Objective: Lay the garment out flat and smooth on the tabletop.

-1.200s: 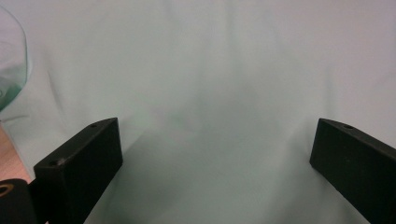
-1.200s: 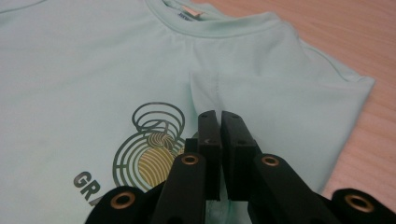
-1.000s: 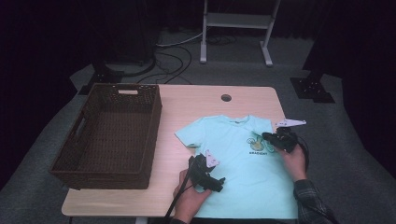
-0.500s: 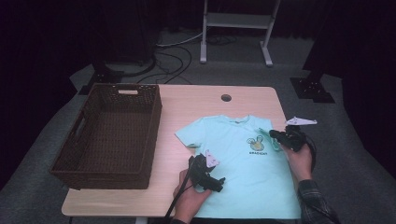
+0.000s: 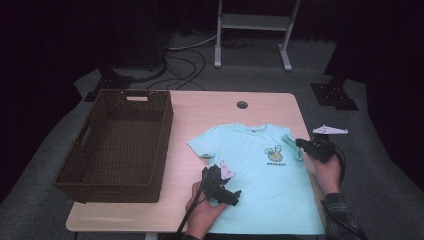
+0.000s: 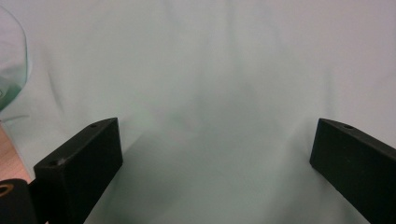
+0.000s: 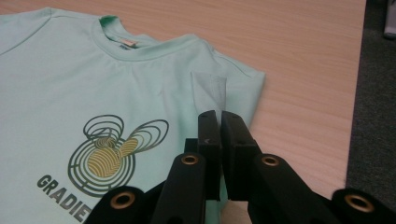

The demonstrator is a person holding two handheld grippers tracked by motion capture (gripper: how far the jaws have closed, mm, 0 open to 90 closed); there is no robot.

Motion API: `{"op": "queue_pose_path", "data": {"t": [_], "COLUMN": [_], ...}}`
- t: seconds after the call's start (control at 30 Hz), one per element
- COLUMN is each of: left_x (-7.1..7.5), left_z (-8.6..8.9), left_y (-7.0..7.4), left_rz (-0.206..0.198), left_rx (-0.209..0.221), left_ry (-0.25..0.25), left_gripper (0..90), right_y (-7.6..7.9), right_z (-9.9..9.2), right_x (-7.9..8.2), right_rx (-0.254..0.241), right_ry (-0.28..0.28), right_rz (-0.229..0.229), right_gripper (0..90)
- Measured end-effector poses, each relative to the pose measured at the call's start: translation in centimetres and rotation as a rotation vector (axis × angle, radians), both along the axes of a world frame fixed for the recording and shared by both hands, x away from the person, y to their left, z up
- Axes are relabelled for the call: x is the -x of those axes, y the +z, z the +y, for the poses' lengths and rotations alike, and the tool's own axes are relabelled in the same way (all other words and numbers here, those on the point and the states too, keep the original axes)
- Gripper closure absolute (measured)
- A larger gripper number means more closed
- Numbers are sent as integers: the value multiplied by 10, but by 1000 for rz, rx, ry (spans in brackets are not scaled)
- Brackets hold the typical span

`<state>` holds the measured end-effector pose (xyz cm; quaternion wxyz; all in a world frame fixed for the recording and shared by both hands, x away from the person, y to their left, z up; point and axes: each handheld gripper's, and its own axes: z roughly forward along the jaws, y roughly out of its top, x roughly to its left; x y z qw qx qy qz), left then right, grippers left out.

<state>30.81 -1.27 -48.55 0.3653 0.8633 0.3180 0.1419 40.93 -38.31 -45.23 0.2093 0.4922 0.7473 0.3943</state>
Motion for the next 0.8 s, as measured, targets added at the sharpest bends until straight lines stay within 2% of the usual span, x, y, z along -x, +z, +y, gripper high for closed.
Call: {"op": "queue_pose_path", "data": {"t": [0.37, 0.57, 0.8], "left_x": [0, 0, 0], "left_z": [0, 0, 0], "left_y": [0, 0, 0], "left_rz": [0, 0, 0], "left_rx": [0, 0, 0], "left_ry": [0, 0, 0], "left_gripper": [13, 13, 13], "right_y": [0, -4, -13], "right_z": [-20, -29, -42], "right_x": [3, 3, 3], "right_rx": [-20, -9, 11], "right_ry": [-47, -79, -121], "right_rz": [2, 12, 45], "right_gripper": [869, 868, 868]}}
